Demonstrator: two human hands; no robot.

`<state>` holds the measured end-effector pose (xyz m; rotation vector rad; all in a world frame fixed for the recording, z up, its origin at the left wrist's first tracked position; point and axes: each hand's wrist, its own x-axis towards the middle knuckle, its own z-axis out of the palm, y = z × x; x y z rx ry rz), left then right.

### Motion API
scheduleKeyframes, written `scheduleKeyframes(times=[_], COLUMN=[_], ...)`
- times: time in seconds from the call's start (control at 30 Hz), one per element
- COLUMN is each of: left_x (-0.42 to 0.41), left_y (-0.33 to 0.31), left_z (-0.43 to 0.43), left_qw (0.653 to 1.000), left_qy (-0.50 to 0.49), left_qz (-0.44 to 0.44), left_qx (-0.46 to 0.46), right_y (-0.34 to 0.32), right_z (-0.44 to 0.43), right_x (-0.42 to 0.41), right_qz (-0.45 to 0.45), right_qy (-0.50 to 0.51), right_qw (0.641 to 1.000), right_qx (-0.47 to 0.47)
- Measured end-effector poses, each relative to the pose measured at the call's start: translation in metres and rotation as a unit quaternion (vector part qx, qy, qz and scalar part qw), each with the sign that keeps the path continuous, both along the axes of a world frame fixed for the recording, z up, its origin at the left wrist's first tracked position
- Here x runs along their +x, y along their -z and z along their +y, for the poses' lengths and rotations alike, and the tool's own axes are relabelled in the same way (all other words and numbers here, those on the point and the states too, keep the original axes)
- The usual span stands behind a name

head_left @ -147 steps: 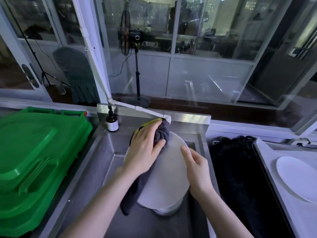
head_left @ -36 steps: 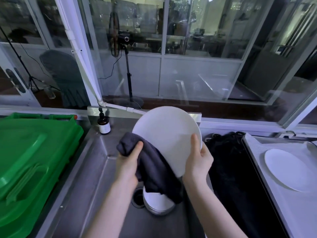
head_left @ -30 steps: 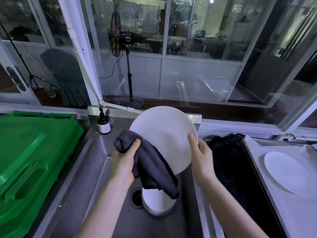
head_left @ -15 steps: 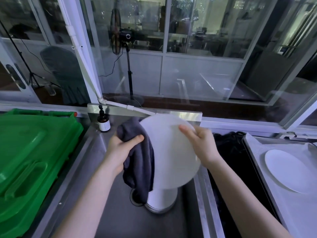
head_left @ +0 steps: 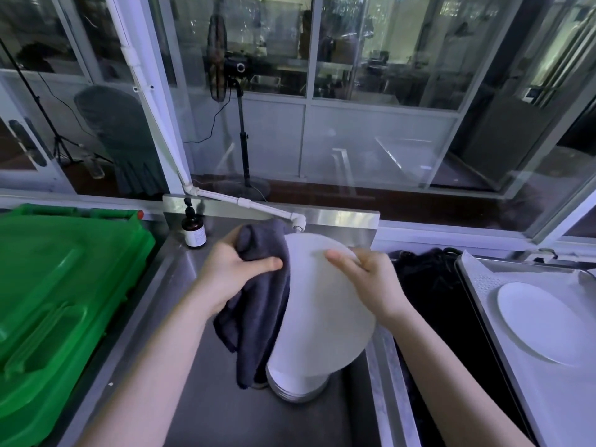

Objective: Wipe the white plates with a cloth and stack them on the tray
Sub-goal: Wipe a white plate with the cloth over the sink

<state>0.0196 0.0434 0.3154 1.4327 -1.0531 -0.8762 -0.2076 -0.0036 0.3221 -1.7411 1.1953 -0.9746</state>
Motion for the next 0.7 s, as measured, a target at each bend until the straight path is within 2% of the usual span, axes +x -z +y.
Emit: scheduleKeyframes(times=[0.07,0.13,0.17,0.23,0.3,0.37,0.4,0.47,0.53,0.6,0.67,0.7], left_x=[-0.005,-0.009,-0.011,-0.008,-0.005,-0.006,-0.007,-0.005,-0.006,-0.017,-0.034,-0.039], left_y=[0.019,0.032,0.033,0.029,0.017,0.008,0.005,0.005,0.012,0.024,0.036,0.039], left_z=[0.005,0.009,0.009,0.006,0.001,-0.005,-0.007,-0.011,-0.014,-0.015,-0.015,-0.014], left_qw=[0.988,0.975,0.978,0.992,0.999,0.992,0.992,0.999,0.992,0.968,0.944,0.936], left_qy=[-0.109,-0.144,-0.135,-0.085,0.014,0.101,0.1,0.03,-0.063,-0.175,-0.253,-0.268], left_qz=[0.112,0.167,0.151,0.066,-0.02,-0.075,-0.075,-0.013,0.106,0.173,0.195,0.209], left_qx=[0.011,0.043,0.058,0.063,0.039,0.02,0.016,0.007,0.012,0.051,0.085,0.094], right_y=[0.006,0.009,0.008,0.004,-0.002,-0.003,-0.004,-0.005,0.0,0.009,0.02,0.025], right_z=[-0.001,-0.002,-0.002,-0.001,0.002,0.005,0.004,0.003,0.003,0.005,0.012,0.017], right_x=[-0.005,-0.009,-0.01,-0.011,-0.005,0.001,0.001,-0.002,-0.003,0.009,0.024,0.028], right_qz=[-0.116,-0.148,-0.122,-0.011,0.102,0.133,0.121,0.053,-0.084,-0.222,-0.27,-0.271], right_qy=[0.093,0.123,0.106,0.042,-0.039,-0.079,-0.073,-0.02,0.075,0.201,0.298,0.3], right_qw=[0.987,0.978,0.984,0.999,0.993,0.986,0.989,0.998,0.992,0.948,0.903,0.9], right_qx=[0.062,0.079,0.071,0.029,-0.031,-0.053,-0.05,-0.015,0.047,0.111,0.155,0.166])
